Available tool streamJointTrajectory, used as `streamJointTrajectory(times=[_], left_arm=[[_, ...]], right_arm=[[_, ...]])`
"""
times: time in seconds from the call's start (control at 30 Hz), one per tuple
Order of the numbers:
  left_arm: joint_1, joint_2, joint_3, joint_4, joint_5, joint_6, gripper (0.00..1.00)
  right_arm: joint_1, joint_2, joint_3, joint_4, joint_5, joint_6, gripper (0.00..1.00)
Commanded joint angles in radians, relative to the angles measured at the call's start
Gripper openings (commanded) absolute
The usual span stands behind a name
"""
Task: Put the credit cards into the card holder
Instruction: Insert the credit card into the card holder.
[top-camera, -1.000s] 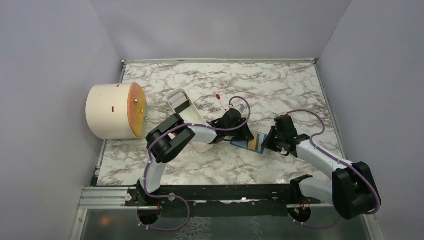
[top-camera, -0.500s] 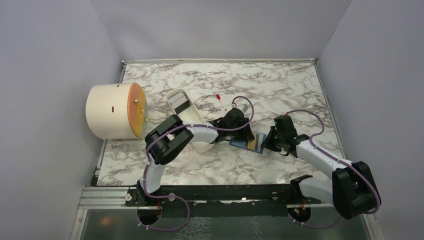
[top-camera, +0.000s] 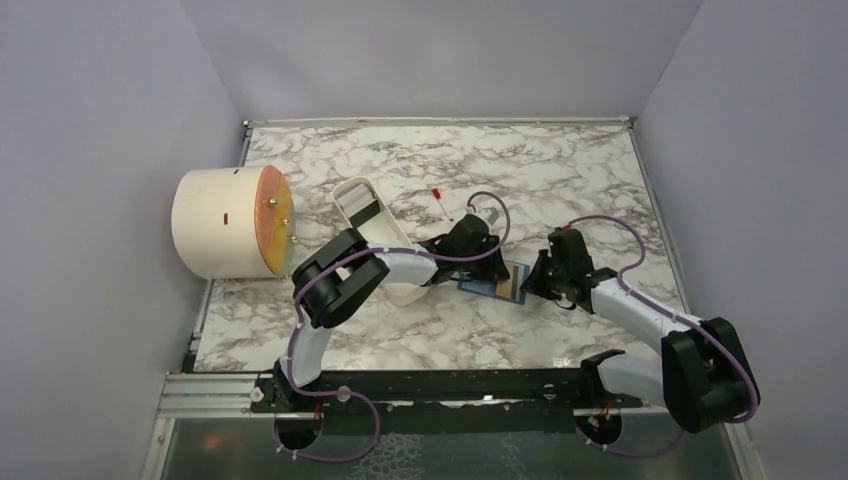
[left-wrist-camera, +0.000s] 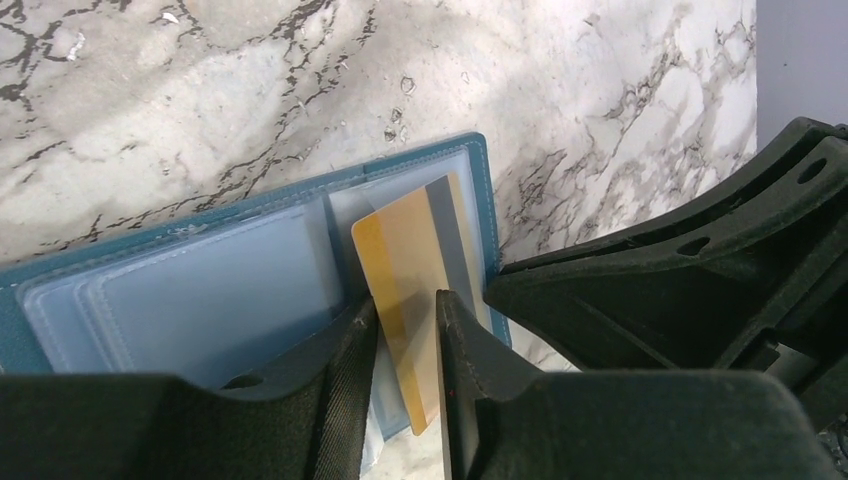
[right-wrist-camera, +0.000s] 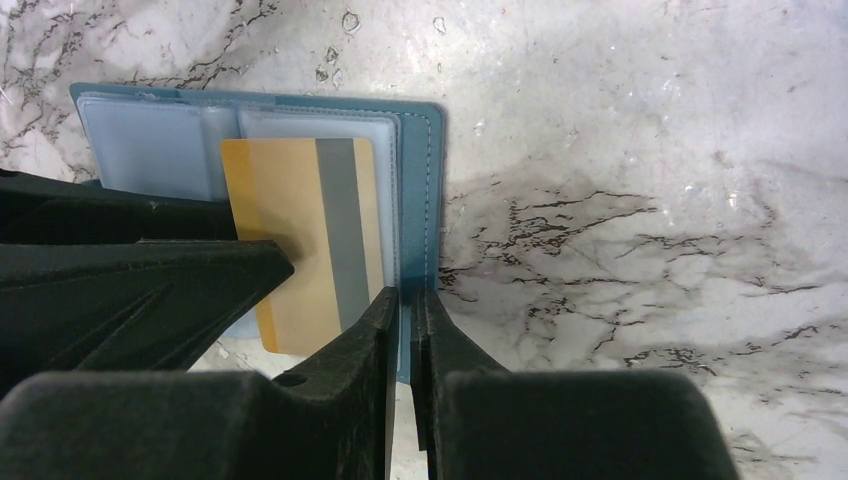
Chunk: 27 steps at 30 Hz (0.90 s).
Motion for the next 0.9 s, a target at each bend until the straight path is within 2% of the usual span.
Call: streamJointTrajectory(times=[0.0,0.3,0.53,0.87], left_arm=[[-0.017,0.017,0.020,0.035,0.053,0.034,0.31],[-0.014,-0.021,0.025,-0.029,-0.018,0.069,0.42],[-0.014,-0.021,0.017,-0.041,-0.034,0.066,0.43],[-0.017,-0.036,0.023,-0.064,-0.087,0.124,0.43]], right_arm=[[0.004,0.020,0.010,0.036,0.009,-0.045,0.11],[0.004,-0.024,0.038,-0.033,0.051,-0.051,0.11],[0.004,-0.045,0.059,-0.072,0.083,-0.045,0.10],[0.003,0.046,0.059,-0.017,0.086,-0.042,0.10]])
